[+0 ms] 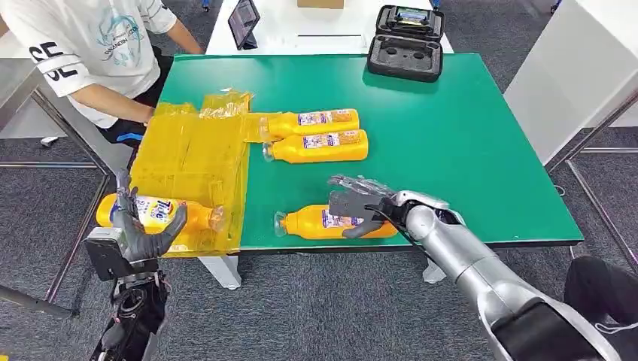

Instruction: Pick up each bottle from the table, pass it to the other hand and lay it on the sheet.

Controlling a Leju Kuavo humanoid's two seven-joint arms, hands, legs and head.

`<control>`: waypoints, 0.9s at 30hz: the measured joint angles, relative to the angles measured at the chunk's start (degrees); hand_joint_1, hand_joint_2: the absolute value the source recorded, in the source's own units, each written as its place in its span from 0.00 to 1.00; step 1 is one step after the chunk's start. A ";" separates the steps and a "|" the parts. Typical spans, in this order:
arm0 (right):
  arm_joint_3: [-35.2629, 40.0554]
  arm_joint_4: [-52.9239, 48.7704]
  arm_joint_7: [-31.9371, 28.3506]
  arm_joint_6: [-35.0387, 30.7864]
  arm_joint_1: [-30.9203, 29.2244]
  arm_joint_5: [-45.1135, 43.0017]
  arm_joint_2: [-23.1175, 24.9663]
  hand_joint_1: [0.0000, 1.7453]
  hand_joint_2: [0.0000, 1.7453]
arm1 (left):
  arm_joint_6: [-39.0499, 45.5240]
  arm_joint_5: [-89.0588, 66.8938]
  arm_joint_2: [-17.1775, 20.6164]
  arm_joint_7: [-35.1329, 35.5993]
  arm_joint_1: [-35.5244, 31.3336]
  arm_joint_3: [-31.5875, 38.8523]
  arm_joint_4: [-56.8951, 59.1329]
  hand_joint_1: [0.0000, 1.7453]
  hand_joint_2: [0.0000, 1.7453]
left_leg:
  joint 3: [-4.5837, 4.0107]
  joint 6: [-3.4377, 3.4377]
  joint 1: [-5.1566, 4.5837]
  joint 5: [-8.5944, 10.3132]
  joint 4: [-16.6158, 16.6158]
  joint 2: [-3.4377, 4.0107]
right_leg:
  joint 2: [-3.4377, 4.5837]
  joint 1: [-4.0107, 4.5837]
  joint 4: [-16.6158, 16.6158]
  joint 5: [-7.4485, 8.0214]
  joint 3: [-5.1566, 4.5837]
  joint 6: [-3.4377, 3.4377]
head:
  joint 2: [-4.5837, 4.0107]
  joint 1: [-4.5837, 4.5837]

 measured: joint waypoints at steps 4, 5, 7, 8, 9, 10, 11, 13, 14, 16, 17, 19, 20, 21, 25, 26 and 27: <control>0.94 0.09 0.33 -1.71 0.01 1.19 -0.15 0.00 1.00 | -0.02 0.02 0.00 0.00 0.01 -0.05 0.26 0.00 1.00 | 0.00 0.00 -0.01 0.00 0.00 0.00 | 0.00 -0.02 0.00 0.00 0.00 0.00 | 0.00 0.00; 1.05 0.13 0.33 -1.75 0.02 1.27 -0.22 0.00 1.00 | 0.00 0.02 0.00 0.00 0.01 -0.05 0.31 0.00 1.00 | 0.00 0.00 -0.02 0.00 0.00 0.00 | 0.00 -0.03 0.00 0.00 0.00 0.00 | 0.00 0.02; 1.31 0.22 0.53 -2.10 0.02 1.51 -0.28 0.00 1.00 | -0.02 0.02 0.00 0.00 0.01 -0.05 0.35 0.00 1.00 | 0.00 0.00 -0.02 0.00 0.00 0.01 | 0.01 -0.03 0.00 0.00 0.00 0.00 | 0.00 0.00; 1.47 0.35 0.72 -2.43 0.01 1.82 -0.26 0.00 1.00 | -0.02 0.02 0.00 0.02 0.01 -0.07 0.42 0.00 1.00 | 0.00 0.00 -0.02 0.00 0.00 0.01 | 0.00 -0.03 0.00 0.00 0.00 0.00 | 0.00 0.00; 1.60 0.53 0.74 -2.61 0.00 1.91 -0.26 0.00 1.00 | -0.04 0.02 0.00 0.07 0.01 -0.09 0.50 0.00 1.00 | 0.00 0.00 -0.02 0.00 0.00 0.00 | 0.00 -0.03 0.00 0.00 0.00 0.00 | 0.00 0.00; 1.73 0.70 0.74 -2.60 0.00 1.95 -0.26 0.00 1.00 | -0.11 0.04 0.00 0.11 0.01 -0.09 0.59 0.00 1.00 | 0.00 0.00 -0.02 0.00 0.00 -0.01 | 0.00 -0.02 0.00 0.00 0.00 0.00 | 0.00 0.00; 1.84 0.98 0.74 -2.60 0.00 1.95 -0.22 0.00 1.00 | -0.20 0.09 0.00 0.15 0.00 -0.09 0.66 0.00 1.00 | 0.00 0.00 -0.01 0.00 0.00 0.00 | 0.00 -0.02 0.00 0.00 -0.01 0.00 | 0.00 0.00; 2.06 1.68 0.66 -2.63 0.00 2.15 -0.17 0.00 1.00 | -0.37 0.09 0.00 0.20 -0.04 -0.15 0.79 0.00 1.00 | 0.00 0.00 -0.01 0.00 0.00 0.00 | 0.00 -0.01 0.00 0.00 -0.01 0.00 | 0.00 0.00; 2.21 1.97 0.63 -2.63 0.01 2.19 -0.17 0.00 1.00 | -0.37 0.09 0.00 0.22 -0.03 -0.20 0.81 0.00 1.00 | 0.00 0.00 -0.01 0.00 0.00 0.00 | 0.00 -0.01 0.00 0.00 -0.01 0.00 | 0.00 0.00; 2.36 2.34 0.63 -2.63 0.00 2.21 -0.17 0.00 1.00 | -0.37 0.09 0.00 0.22 -0.04 -0.26 0.83 0.00 1.00 | 0.00 0.00 -0.01 0.00 0.00 0.01 | 0.00 -0.01 0.00 0.00 0.00 0.00 | 0.00 0.00; 2.47 2.54 0.63 -2.65 0.00 2.19 -0.17 0.00 1.00 | -0.39 0.09 0.00 0.24 -0.04 -0.31 0.83 0.00 1.00 | 0.00 0.00 -0.01 0.00 0.00 0.01 | 0.00 -0.01 0.00 0.00 0.00 0.00 | 0.00 0.00; 2.65 2.82 0.63 -2.65 0.00 2.21 -0.17 0.00 1.00 | -0.44 0.09 0.00 0.24 -0.04 -0.33 0.85 0.00 1.00 | 0.00 0.00 -0.01 0.00 0.00 0.00 | 0.00 -0.02 0.00 0.00 0.00 0.00 | 0.00 0.00; 2.67 2.95 0.63 -2.65 0.00 2.19 -0.17 0.00 1.00 | -0.52 0.09 0.00 0.24 -0.04 -0.35 0.85 0.00 1.00 | 0.00 0.00 -0.01 0.00 0.00 0.00 | 0.00 -0.02 0.00 0.00 0.00 0.00 | 0.00 0.00; 2.69 3.08 0.63 -2.67 0.00 2.21 -0.13 0.00 1.00 | -0.52 0.09 0.00 0.24 -0.04 -0.35 0.92 0.00 1.00 | 0.00 0.00 -0.01 0.00 0.00 0.00 | 0.00 -0.02 0.00 0.00 0.00 0.00 | 0.00 0.00; 2.71 3.54 0.61 -2.71 -0.02 2.23 -0.11 0.00 1.00 | -0.52 0.09 0.00 0.26 -0.05 -0.37 1.14 0.00 1.00 | 0.00 0.00 -0.01 0.00 0.00 0.00 | 0.00 -0.02 0.00 0.00 0.00 0.00 | 0.00 0.00; 2.71 3.65 0.61 -2.76 -0.02 2.36 -0.09 0.00 1.00 | -0.53 0.09 0.00 0.24 -0.05 -0.37 1.16 0.00 1.00 | 0.00 0.00 -0.01 0.00 0.00 0.00 | 0.00 -0.02 0.00 0.00 0.00 0.00 | 0.00 0.00; 2.78 3.78 0.61 -2.80 -0.06 2.69 -0.09 0.00 1.00 | -0.53 0.09 0.00 0.26 -0.06 -0.37 1.18 0.00 1.00 | 0.00 0.00 -0.01 0.00 0.00 0.00 | 0.00 -0.02 0.00 0.00 0.00 0.00 | 0.00 0.00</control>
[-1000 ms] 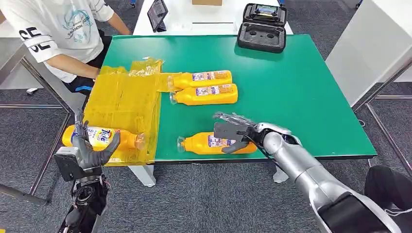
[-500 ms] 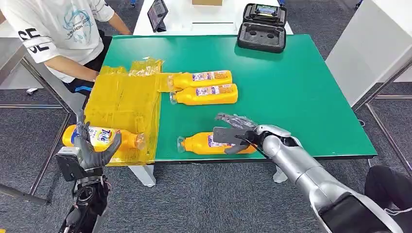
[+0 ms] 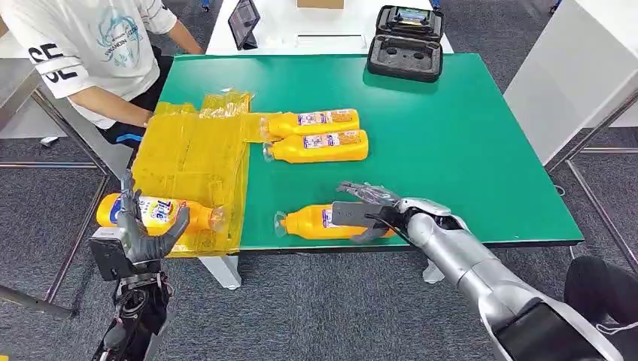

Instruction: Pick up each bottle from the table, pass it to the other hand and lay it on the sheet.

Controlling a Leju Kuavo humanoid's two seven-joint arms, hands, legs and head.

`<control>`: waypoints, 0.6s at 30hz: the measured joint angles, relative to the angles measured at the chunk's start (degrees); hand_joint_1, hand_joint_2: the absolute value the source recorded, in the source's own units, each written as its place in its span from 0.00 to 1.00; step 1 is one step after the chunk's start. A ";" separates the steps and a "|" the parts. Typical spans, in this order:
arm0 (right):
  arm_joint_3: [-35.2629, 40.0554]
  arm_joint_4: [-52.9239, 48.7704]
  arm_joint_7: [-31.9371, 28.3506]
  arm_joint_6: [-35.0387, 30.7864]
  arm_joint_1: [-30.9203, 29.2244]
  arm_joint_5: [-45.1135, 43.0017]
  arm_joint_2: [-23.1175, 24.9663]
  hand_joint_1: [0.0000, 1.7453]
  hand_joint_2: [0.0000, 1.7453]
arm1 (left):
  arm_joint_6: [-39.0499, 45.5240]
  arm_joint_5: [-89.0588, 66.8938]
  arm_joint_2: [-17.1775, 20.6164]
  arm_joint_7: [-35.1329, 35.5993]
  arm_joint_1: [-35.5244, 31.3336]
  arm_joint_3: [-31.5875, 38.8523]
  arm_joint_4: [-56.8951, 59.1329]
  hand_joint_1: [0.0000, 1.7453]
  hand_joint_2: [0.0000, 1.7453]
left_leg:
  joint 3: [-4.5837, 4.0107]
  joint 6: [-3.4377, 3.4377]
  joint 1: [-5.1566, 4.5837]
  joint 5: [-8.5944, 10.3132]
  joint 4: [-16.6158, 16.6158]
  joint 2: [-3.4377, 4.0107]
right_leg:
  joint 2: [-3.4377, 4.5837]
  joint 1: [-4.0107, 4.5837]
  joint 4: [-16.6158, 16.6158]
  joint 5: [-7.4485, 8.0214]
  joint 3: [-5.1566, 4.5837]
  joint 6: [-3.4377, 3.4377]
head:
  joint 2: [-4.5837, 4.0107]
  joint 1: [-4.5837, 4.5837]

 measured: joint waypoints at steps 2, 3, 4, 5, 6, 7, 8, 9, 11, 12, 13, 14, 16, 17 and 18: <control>0.20 0.33 0.00 0.02 -0.09 0.55 0.07 0.00 1.00 | -0.02 0.00 0.00 0.09 -0.02 0.00 0.15 0.00 1.00 | 0.00 0.00 0.00 0.00 0.00 0.00 | 0.00 0.00 0.00 0.00 0.00 0.00 | 0.00 0.00; 0.33 0.57 0.00 0.07 -0.20 0.70 0.15 0.00 1.00 | -0.04 0.04 0.00 0.09 -0.03 0.00 0.24 0.00 1.00 | 0.00 0.00 0.00 0.00 0.00 0.00 | 0.00 0.00 0.00 0.00 0.00 0.00 | 0.00 0.00; 0.44 0.90 0.02 0.20 -0.37 0.72 0.26 0.00 1.00 | -0.13 0.09 0.00 0.09 -0.06 0.00 0.39 0.00 1.00 | 0.00 0.00 0.00 0.00 0.00 0.00 | 0.00 0.00 0.00 0.00 0.00 0.00 | 0.00 0.00; 0.55 1.27 0.04 0.48 -0.64 0.72 0.37 0.00 1.00 | -0.20 0.09 0.00 0.09 -0.06 -0.02 0.50 0.00 1.00 | 0.00 0.00 0.00 0.00 0.00 0.01 | 0.00 0.01 0.00 0.00 0.00 0.00 | 0.00 0.00; 0.66 1.75 0.04 0.90 -0.98 0.72 0.59 0.00 1.00 | -0.22 0.11 -0.02 0.09 -0.07 -0.04 0.59 0.00 1.00 | 0.00 0.00 0.00 0.00 0.00 0.01 | 0.00 0.00 0.00 0.00 -0.01 0.00 | 0.00 0.00; 0.77 2.34 0.04 1.14 -1.37 0.72 0.66 0.00 1.00 | -0.24 0.18 -0.07 0.09 -0.09 -0.07 0.72 0.00 1.00 | 0.01 0.00 0.00 0.00 0.00 0.01 | 0.00 0.01 0.00 0.00 0.00 0.00 | 0.00 0.00; 0.85 2.89 0.02 1.25 -1.70 0.72 0.85 0.00 1.00 | -0.24 0.26 -0.09 0.09 -0.08 -0.07 0.83 0.00 1.00 | 0.01 0.00 0.00 0.00 0.00 0.00 | 0.00 0.01 0.00 0.00 0.00 0.00 | 0.00 0.00; 0.98 3.47 -0.06 1.29 -2.01 0.74 0.98 0.00 1.00 | -0.24 0.57 -0.13 0.09 -0.08 -0.09 0.98 0.00 1.00 | 0.00 0.00 0.00 0.00 0.00 0.00 | 0.00 0.01 0.00 0.00 0.00 0.00 | 0.00 0.00; 1.24 4.54 -0.59 1.27 -2.53 0.74 1.18 0.00 1.00 | -0.22 0.72 -0.20 0.07 -0.09 -0.09 1.22 0.00 1.00 | 0.00 0.00 0.00 0.00 0.00 0.00 | 0.00 0.00 0.00 0.00 0.01 0.00 | 0.00 0.00; 1.40 5.13 -0.81 1.27 -2.78 0.72 1.31 0.00 1.00 | -0.22 0.79 -0.24 0.07 -0.08 -0.09 1.38 0.00 1.00 | 0.00 0.00 0.00 0.00 0.00 0.00 | 0.00 0.00 0.00 0.00 0.00 0.00 | 0.00 0.00; 1.46 5.60 -0.96 1.27 -2.96 0.74 1.40 0.00 1.00 | -0.17 0.94 -0.28 0.07 -0.08 -0.09 1.49 0.00 1.00 | 0.00 0.00 0.00 0.00 0.00 0.00 | 0.00 0.00 0.00 0.00 0.00 0.00 | 0.00 0.00; 1.53 5.92 -1.03 1.27 -3.06 0.72 1.44 0.00 1.00 | -0.15 1.14 -0.31 0.07 -0.07 -0.09 1.53 0.00 1.00 | 0.00 0.00 0.00 0.00 0.00 0.00 | 0.00 0.00 0.00 0.00 0.01 0.00 | 0.00 0.02; 1.86 6.78 -1.05 1.40 -3.36 0.63 1.60 0.00 1.00 | 0.33 1.82 -0.35 0.00 -0.07 -0.09 1.55 0.00 1.00 | -0.01 0.00 0.00 0.00 0.00 0.00 | 0.00 0.00 0.00 0.00 0.01 0.00 | 0.00 0.00; 2.01 7.17 -1.03 1.42 -3.44 0.63 1.77 0.00 1.00 | 0.35 1.92 -0.35 -0.02 -0.06 -0.07 1.55 0.00 1.00 | -0.01 0.00 0.00 0.00 0.00 0.00 | 0.00 0.00 0.00 0.00 0.01 0.00 | 0.00 0.00; 2.23 7.60 -0.94 1.42 -3.56 0.63 1.94 0.00 1.00 | 0.33 2.12 -0.35 -0.02 -0.06 -0.07 1.55 0.00 1.00 | -0.01 0.00 0.00 0.00 0.00 0.00 | 0.00 0.00 0.00 0.00 0.00 0.00 | 0.00 0.00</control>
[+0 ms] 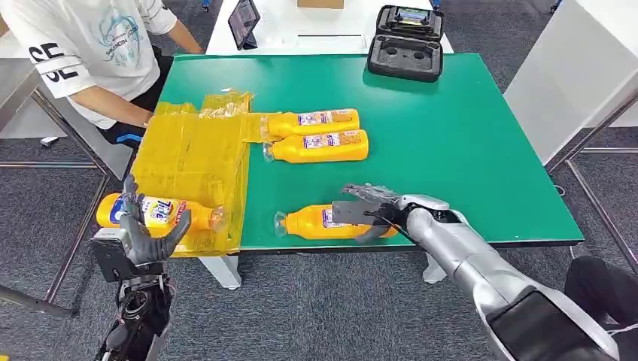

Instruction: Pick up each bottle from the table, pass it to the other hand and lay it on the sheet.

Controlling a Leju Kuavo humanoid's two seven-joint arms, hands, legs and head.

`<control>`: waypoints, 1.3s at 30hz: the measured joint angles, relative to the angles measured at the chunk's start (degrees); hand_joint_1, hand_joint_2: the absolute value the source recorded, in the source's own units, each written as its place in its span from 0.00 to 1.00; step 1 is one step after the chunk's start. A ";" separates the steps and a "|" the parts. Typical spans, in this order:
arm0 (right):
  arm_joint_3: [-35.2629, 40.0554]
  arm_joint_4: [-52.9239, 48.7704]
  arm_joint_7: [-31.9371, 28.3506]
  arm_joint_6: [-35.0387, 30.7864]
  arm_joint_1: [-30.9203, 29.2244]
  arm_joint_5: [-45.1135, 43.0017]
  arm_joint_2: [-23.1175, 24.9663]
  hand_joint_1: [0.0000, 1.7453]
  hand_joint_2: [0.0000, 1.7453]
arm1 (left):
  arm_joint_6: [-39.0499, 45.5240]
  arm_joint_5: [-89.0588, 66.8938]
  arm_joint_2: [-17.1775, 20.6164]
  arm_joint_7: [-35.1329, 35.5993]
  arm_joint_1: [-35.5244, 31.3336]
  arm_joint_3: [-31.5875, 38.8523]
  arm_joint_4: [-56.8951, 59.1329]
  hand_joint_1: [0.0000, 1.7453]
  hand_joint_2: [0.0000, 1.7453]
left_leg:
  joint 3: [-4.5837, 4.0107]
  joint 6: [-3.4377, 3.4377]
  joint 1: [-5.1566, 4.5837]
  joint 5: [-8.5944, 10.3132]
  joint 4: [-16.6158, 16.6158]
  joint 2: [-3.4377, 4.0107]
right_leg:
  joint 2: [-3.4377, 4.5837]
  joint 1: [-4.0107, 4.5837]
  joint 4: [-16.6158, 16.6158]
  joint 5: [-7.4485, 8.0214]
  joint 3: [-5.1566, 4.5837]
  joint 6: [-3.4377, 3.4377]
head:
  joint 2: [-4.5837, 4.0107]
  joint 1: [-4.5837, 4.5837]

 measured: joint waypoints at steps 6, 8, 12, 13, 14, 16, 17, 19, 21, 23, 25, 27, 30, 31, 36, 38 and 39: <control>0.74 1.75 0.46 -0.15 -0.29 0.37 0.61 0.00 1.00 | -0.35 0.20 -0.04 0.11 0.27 0.00 0.00 0.00 1.00 | 0.00 0.00 0.00 0.00 0.00 0.00 | 0.00 0.01 0.00 0.00 0.01 0.00 | 0.00 0.00; 1.01 2.34 0.55 -0.15 -0.49 0.61 0.77 0.00 1.00 | -0.35 0.20 -0.07 0.11 0.55 0.00 0.00 0.00 1.00 | 0.01 0.00 0.01 0.00 0.00 0.00 | 0.00 0.01 0.00 0.00 0.01 0.00 | 0.00 0.00; 1.55 3.52 0.59 0.20 -0.98 0.59 0.98 0.00 1.00 | -0.57 0.07 -0.13 0.20 1.02 0.00 0.00 0.00 1.00 | 0.01 0.00 0.00 0.00 0.00 0.00 | 0.00 0.00 0.00 0.00 0.01 0.00 | 0.00 0.00; 1.66 3.74 0.59 0.22 -1.10 0.59 1.03 0.00 1.00 | -0.61 -0.02 -0.15 0.28 1.09 0.02 0.00 0.00 1.00 | 0.01 0.00 0.00 0.00 0.00 0.00 | 0.00 0.00 0.00 0.00 0.01 0.00 | 0.00 0.00; 1.71 3.98 0.59 0.26 -1.16 0.59 1.07 0.00 1.00 | -0.66 -0.11 -0.17 0.33 1.13 0.02 0.00 0.00 1.00 | 0.01 0.00 0.00 0.00 0.00 0.00 | 0.00 0.00 0.00 0.00 0.01 0.00 | 0.00 0.00; 1.84 4.26 0.59 0.26 -1.33 0.59 1.12 0.00 1.00 | -0.68 -0.17 -0.20 0.35 1.15 0.00 0.00 0.00 1.00 | 0.01 0.00 0.00 0.00 0.00 0.00 | 0.00 0.00 0.00 0.00 0.01 0.00 | 0.00 -0.02; 1.92 4.42 0.59 0.28 -1.38 0.59 1.16 0.00 1.00 | -0.68 -0.17 -0.20 0.37 1.15 0.02 0.00 0.00 1.00 | 0.02 0.00 0.00 0.00 0.00 0.00 | 0.00 0.00 0.00 0.00 0.02 0.00 | 0.00 0.00; 1.97 4.61 0.59 0.28 -1.46 0.59 1.22 0.00 1.00 | -0.68 -0.17 -0.24 0.39 1.16 0.00 0.00 0.00 1.00 | 0.02 0.00 0.00 0.00 0.00 0.00 | 0.00 0.00 0.00 0.00 0.02 0.00 | 0.00 0.00; 1.97 4.79 0.59 0.28 -1.53 0.59 1.29 0.00 1.00 | -0.68 -0.17 -0.28 0.44 1.16 0.00 0.00 0.00 1.00 | 0.02 0.00 0.00 0.00 0.00 0.00 | 0.00 0.00 0.00 0.00 0.02 0.00 | 0.00 0.00; 1.99 4.96 0.59 0.28 -1.64 0.61 1.36 0.00 1.00 | -0.68 -0.17 -0.33 0.44 1.17 0.00 0.00 0.00 1.00 | 0.02 0.00 0.00 0.00 0.00 0.00 | 0.00 0.00 0.00 0.00 0.02 0.00 | 0.00 0.00; 2.01 5.12 0.63 0.24 -1.66 0.61 1.40 0.00 1.00 | -0.74 -0.17 -0.41 0.48 1.17 0.00 0.00 0.00 1.00 | 0.03 0.00 0.00 0.00 0.00 0.00 | 0.00 0.00 0.00 0.00 0.02 0.00 | 0.00 0.00; 2.17 5.25 0.85 -0.02 -1.66 0.83 1.40 0.01 1.00 | -0.85 -0.22 -0.48 0.57 1.16 0.00 0.00 0.00 1.00 | 0.03 0.00 0.00 0.00 0.00 0.00 | 0.00 0.00 0.00 0.00 0.02 0.00 | 0.00 0.00; 2.58 5.47 1.25 -0.42 -1.66 1.05 1.42 0.93 1.00 | -0.92 -0.22 -0.50 0.66 1.16 0.00 0.13 0.00 1.00 | 0.03 0.00 0.00 0.00 0.00 0.00 | 0.00 0.00 0.00 0.00 0.02 0.00 | 0.00 0.00; 2.67 5.55 1.55 -0.74 -1.66 1.14 1.44 0.98 1.00 | -0.96 -0.17 -0.52 0.66 1.16 0.00 0.28 0.00 1.00 | 0.04 0.00 0.00 0.00 0.00 0.00 | 0.00 0.00 0.00 0.00 0.02 0.00 | 0.00 0.00; 3.08 6.16 1.86 -1.77 -1.64 0.90 1.49 1.00 1.00 | -1.31 0.07 -0.59 0.66 1.15 0.00 1.03 0.00 1.00 | 0.05 0.00 0.00 0.00 0.00 0.00 | 0.00 -0.01 -0.01 0.00 0.03 0.00 | 0.00 0.00; 3.10 6.41 1.90 -2.19 -1.62 0.81 1.49 1.00 1.00 | -1.68 0.20 -0.59 0.66 1.13 0.00 1.36 0.00 1.00 | 0.07 0.00 0.00 0.00 0.00 0.00 | 0.00 -0.01 -0.01 0.00 0.04 0.00 | 0.00 0.00; 3.10 6.56 1.92 -2.43 -1.61 0.74 1.49 1.00 1.00 | -1.70 0.22 -0.61 0.66 1.13 0.00 1.49 0.00 1.00 | 0.07 0.00 0.00 0.00 0.00 0.00 | 0.00 -0.01 -0.01 0.00 0.04 0.00 | 0.00 0.00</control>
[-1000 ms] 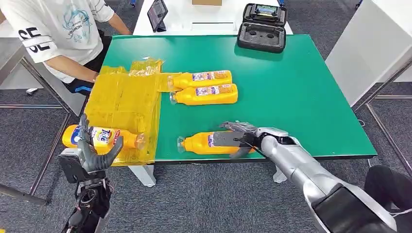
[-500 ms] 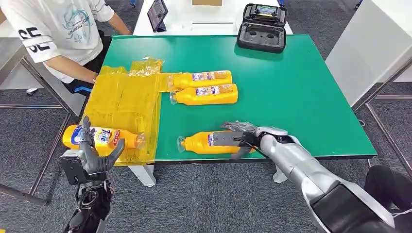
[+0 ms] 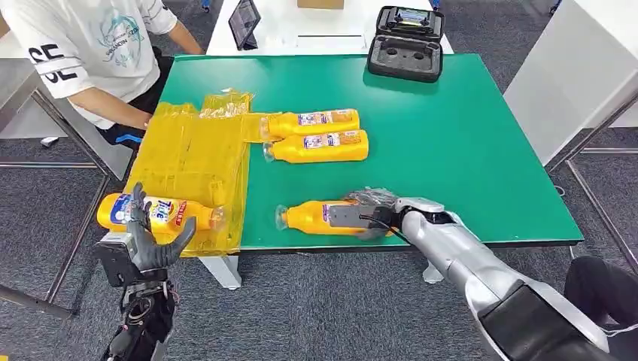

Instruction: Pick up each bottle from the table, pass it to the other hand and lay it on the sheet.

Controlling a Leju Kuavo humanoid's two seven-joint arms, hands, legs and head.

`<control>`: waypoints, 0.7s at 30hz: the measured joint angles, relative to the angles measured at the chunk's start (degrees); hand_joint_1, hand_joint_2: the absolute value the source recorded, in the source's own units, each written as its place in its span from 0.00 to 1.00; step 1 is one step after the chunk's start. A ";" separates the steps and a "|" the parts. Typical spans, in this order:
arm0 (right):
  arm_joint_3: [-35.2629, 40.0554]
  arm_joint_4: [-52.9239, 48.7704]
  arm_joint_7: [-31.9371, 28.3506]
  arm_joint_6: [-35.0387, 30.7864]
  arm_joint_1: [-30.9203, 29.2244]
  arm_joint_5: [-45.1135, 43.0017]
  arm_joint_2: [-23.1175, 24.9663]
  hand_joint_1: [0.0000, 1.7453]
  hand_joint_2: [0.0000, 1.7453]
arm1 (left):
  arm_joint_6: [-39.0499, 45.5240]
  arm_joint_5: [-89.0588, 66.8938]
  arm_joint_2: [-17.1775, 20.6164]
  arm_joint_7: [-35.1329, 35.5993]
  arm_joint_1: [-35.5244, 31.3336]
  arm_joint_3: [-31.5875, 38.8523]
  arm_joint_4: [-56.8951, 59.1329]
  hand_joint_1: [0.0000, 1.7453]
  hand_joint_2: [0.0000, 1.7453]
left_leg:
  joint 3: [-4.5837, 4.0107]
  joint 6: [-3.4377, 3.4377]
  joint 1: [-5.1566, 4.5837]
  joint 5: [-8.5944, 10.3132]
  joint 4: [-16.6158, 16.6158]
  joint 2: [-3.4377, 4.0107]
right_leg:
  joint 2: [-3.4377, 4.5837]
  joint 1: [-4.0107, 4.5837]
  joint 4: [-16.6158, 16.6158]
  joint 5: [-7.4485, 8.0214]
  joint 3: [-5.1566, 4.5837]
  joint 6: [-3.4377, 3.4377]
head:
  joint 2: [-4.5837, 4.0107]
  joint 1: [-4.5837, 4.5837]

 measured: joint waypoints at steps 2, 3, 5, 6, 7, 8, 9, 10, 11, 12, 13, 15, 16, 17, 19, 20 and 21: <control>0.00 0.13 0.00 -0.15 0.03 -0.13 -0.02 1.00 1.00 | 0.00 0.05 0.00 0.02 -0.03 0.00 0.22 0.00 1.00 | 0.01 0.00 0.00 0.00 0.00 0.01 | 0.00 0.00 0.00 0.00 0.00 0.00 | 0.00 0.00; 0.00 0.20 0.02 -0.17 0.07 -0.15 -0.02 1.00 1.00 | 0.00 0.07 0.00 0.02 -0.03 0.00 0.31 0.00 1.00 | 0.01 0.00 0.00 0.00 0.00 0.01 | 0.01 0.00 0.00 0.00 0.00 0.00 | 0.00 0.00; 0.00 0.33 0.02 -0.37 0.12 -0.15 -0.02 1.00 1.00 | 0.00 0.07 -0.02 0.02 -0.04 0.00 0.42 0.00 1.00 | 0.01 0.00 0.00 0.00 0.00 0.01 | 0.01 0.00 0.00 0.00 0.00 0.00 | 0.00 0.00; 0.00 0.37 0.02 -0.52 0.15 -0.17 -0.02 1.00 1.00 | -0.02 0.11 -0.04 0.02 -0.04 0.00 0.44 0.00 1.00 | 0.01 0.00 0.00 0.00 0.00 0.01 | 0.01 0.00 0.00 0.00 0.00 0.00 | 0.00 0.00; 0.00 0.37 0.02 -0.68 0.20 -0.15 -0.02 1.00 1.00 | 0.00 0.18 -0.04 0.02 -0.04 0.00 0.46 0.00 1.00 | 0.01 0.00 0.00 0.00 0.00 0.01 | 0.01 0.00 0.00 0.00 0.00 0.00 | 0.00 0.00; 0.00 0.39 0.00 -0.81 0.20 -0.15 -0.02 1.00 1.00 | 0.04 0.24 -0.04 0.02 -0.04 0.00 0.50 0.00 1.00 | 0.01 0.00 0.00 0.00 0.00 0.02 | 0.01 0.01 0.00 0.00 0.00 0.00 | 0.00 0.00; 0.00 0.39 -0.09 -0.87 0.21 -0.15 -0.02 1.00 1.00 | 0.15 0.33 -0.07 0.02 -0.05 0.00 0.55 0.00 1.00 | 0.01 0.00 0.00 0.00 0.00 0.02 | 0.01 0.01 0.00 0.00 0.00 0.00 | 0.00 0.00; 0.00 0.42 -0.20 -1.03 0.21 -0.15 -0.02 1.00 1.00 | 0.33 0.51 -0.07 0.02 -0.04 0.00 0.61 0.00 1.00 | 0.01 0.00 0.00 0.00 0.00 0.02 | 0.01 0.01 0.00 0.00 0.00 0.00 | 0.00 0.00; 0.00 0.42 -0.24 -1.18 0.20 -0.15 -0.02 1.00 1.00 | 0.55 0.55 -0.09 0.02 -0.04 0.00 0.68 0.00 1.00 | 0.01 0.00 0.01 0.00 0.00 0.02 | 0.01 0.01 0.00 0.00 0.01 0.00 | 0.00 0.00; 0.00 0.42 -0.28 -1.33 0.20 -0.15 0.00 1.00 1.00 | 0.63 0.57 -0.09 0.00 -0.03 0.00 0.70 0.00 1.00 | 0.01 0.00 0.01 0.00 0.00 0.01 | 0.01 0.01 0.00 0.00 0.01 0.00 | 0.00 0.00; 0.00 0.42 -0.37 -1.71 0.20 -0.20 0.07 1.00 1.00 | 0.72 0.59 -0.09 0.00 -0.02 0.00 0.70 0.00 1.00 | 0.01 0.00 0.01 0.00 0.00 0.01 | 0.00 0.01 0.00 0.00 0.02 0.00 | 0.00 0.00; -0.04 0.44 -0.61 -2.73 0.20 -0.46 0.31 1.00 1.00 | 0.94 0.64 -0.11 -0.02 0.03 0.00 0.70 0.00 1.00 | 0.01 0.00 0.01 0.00 0.00 0.01 | 0.00 0.01 0.01 0.00 0.03 0.00 | 0.00 0.00; -0.09 0.44 -0.72 -3.08 0.22 -0.61 0.42 1.00 1.00 | 1.01 0.66 -0.13 -0.02 0.05 0.00 0.70 0.00 1.00 | 0.01 0.00 0.01 0.00 0.00 0.01 | 0.00 0.01 0.01 0.00 0.02 0.00 | 0.00 0.00; -0.33 0.44 -1.15 -3.84 0.27 -1.05 0.55 1.00 1.00 | 1.05 0.66 -0.13 -0.02 0.17 0.00 0.68 0.00 1.00 | 0.00 0.00 0.01 0.00 0.00 0.01 | 0.01 0.01 0.01 0.00 0.03 0.00 | 0.00 0.00; -1.27 0.26 -3.15 -7.42 0.86 -2.43 0.94 1.00 1.00 | 1.14 0.64 -0.18 -0.02 0.88 0.00 0.20 0.00 1.00 | -0.04 0.00 0.00 0.00 0.00 0.01 | 0.01 0.01 0.02 0.00 0.01 0.00 | 0.00 0.02; -2.20 -0.43 -4.78 -10.23 1.30 -3.36 1.18 1.00 1.00 | 1.16 0.57 -0.22 -0.02 1.35 0.04 -0.32 0.00 1.00 | -0.04 0.00 0.00 0.00 0.00 0.01 | 0.01 0.01 0.02 0.01 0.01 0.00 | 0.00 0.00; -3.46 -1.80 -6.32 -12.97 1.93 -4.31 1.47 1.00 1.00 | 1.11 0.57 -0.31 0.00 1.92 0.09 -0.94 0.00 1.00 | -0.04 0.00 0.01 0.00 0.00 0.03 | 0.03 0.01 0.02 0.01 -0.01 0.00 | 0.00 0.00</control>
